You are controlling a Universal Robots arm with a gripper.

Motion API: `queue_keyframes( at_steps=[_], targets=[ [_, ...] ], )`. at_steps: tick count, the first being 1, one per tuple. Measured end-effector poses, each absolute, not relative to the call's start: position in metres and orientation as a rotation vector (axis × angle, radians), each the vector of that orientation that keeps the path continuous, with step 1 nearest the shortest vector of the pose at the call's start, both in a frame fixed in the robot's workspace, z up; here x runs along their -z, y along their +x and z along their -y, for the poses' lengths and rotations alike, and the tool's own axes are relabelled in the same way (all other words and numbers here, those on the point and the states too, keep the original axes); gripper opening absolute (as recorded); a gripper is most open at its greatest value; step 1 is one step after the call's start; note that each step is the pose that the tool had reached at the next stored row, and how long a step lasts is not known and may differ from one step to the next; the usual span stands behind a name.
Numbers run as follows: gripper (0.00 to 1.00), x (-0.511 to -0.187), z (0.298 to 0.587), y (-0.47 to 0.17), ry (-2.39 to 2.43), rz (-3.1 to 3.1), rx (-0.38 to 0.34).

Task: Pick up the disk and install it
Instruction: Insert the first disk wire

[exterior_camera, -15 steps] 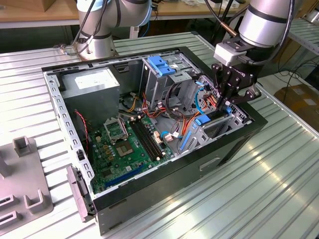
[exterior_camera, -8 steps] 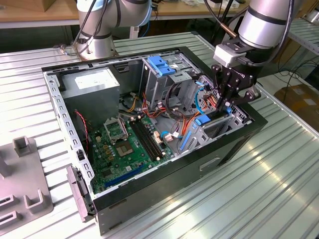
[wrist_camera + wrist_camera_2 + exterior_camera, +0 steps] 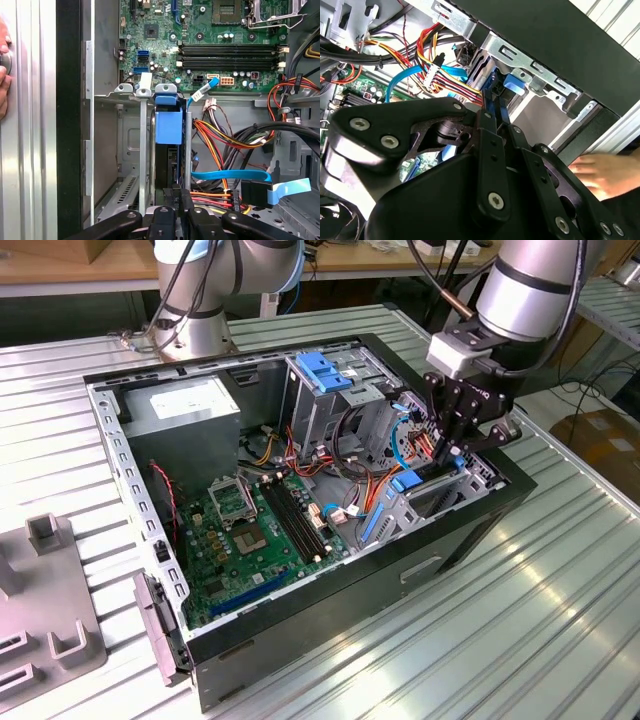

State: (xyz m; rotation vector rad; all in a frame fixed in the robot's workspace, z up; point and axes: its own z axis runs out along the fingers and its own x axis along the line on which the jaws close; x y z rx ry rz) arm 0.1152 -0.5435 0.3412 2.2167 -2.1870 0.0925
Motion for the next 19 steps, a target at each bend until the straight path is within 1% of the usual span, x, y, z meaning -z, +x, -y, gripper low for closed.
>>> queue_keyframes(
  at_steps=[5,6,14,15,16,17,18,19],
  targets=[
    [0.18,-0.342,0.543,0.115,2.217,2.187,-0.092],
    [0.24,-0.343,0.543,0.115,2.217,2.187,-0.092],
    [0.24,-0.353,0.543,0.115,2.217,2.187,-0.092],
    [0.23,-0.353,0.543,0.115,2.217,2.187,-0.092],
    [0.16,-0.353,0.543,0.115,2.217,2.187,-0.092],
    [0.16,-0.353,0.543,0.115,2.217,2.187,-0.092],
    [0.11,-0.353,0.543,0.115,2.217,2.187,-0.092],
    [0.11,-0.353,0.543,0.115,2.217,2.187,-0.092]
  ],
)
